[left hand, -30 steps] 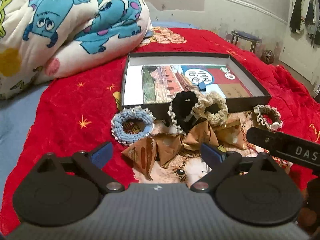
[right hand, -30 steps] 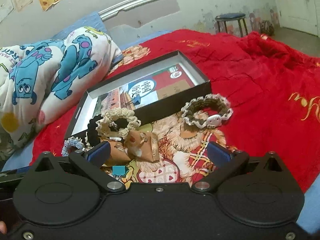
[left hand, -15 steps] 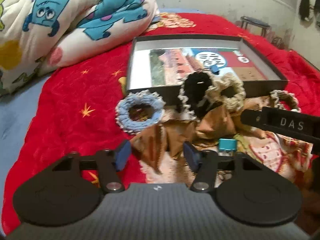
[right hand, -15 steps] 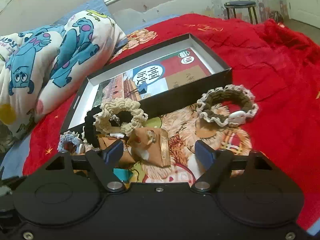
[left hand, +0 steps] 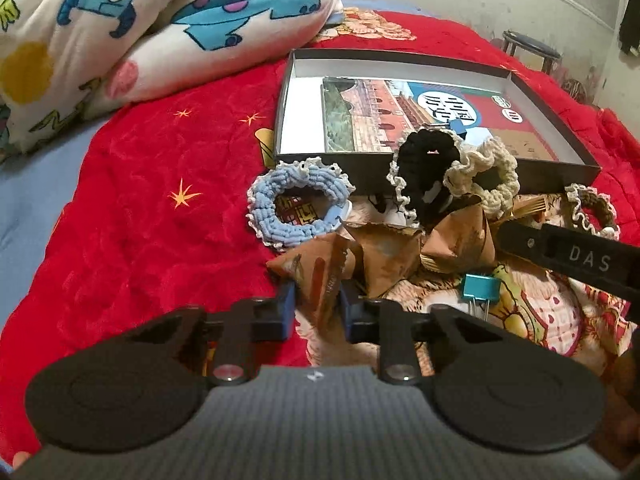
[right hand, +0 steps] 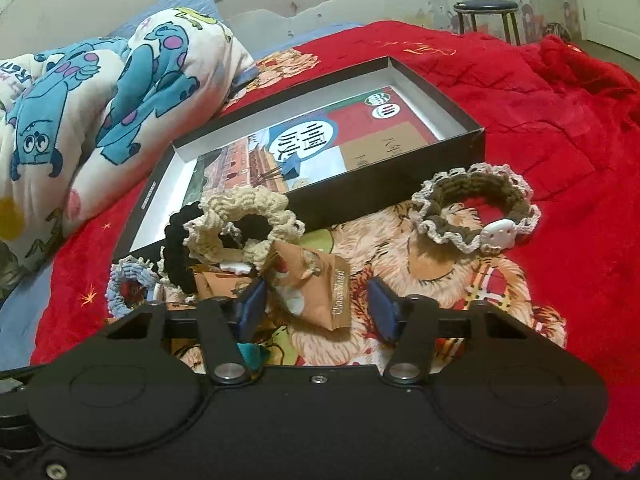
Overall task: Organize objects
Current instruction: 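Grasp a folded brown paper piece with each tool from the pile, then lift the left tool's brown paper piece over the box while the right tool carries its own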
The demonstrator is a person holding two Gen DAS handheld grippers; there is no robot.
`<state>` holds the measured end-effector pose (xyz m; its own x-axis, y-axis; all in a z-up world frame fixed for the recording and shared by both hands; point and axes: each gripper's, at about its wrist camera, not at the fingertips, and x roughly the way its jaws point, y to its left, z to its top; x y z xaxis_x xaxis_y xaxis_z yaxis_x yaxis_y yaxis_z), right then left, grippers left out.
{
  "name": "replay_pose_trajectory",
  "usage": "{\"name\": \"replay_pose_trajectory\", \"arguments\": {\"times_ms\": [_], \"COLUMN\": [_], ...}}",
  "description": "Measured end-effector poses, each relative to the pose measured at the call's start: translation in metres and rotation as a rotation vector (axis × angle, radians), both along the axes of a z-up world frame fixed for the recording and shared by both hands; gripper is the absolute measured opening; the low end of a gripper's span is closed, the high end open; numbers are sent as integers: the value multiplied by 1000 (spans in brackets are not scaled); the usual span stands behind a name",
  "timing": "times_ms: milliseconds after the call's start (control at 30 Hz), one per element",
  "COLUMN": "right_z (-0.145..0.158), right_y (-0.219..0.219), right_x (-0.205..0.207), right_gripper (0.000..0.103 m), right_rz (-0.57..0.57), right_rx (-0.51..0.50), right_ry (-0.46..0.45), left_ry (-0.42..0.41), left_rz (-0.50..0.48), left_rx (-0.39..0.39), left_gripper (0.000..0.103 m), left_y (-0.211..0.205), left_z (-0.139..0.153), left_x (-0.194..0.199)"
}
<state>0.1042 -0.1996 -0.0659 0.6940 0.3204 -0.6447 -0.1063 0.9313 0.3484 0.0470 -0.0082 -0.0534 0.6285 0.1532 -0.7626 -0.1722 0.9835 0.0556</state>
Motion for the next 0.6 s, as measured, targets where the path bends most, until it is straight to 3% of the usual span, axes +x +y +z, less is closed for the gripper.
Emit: {"name": "replay_pose_trajectory", "arguments": {"times_ms": [200,333,600], "right_z": [0,1,11], "right_y": [-1,-7,-5], "right_x": [-1,-4,-15], "right_gripper": [38,30,27], "right_rz": [22,17,11], "right_rx": [23,62,23], "right_ry": [10,18,3], "left_ry": [-15,-14,-17], "left_rz": [19,46,56], "left_rx": [-29,8,5], "left_gripper": [23,22,22], "left_y": [2,3,5], "left_z": [5,9,16], "left_x": [-4,-7,-14]}}
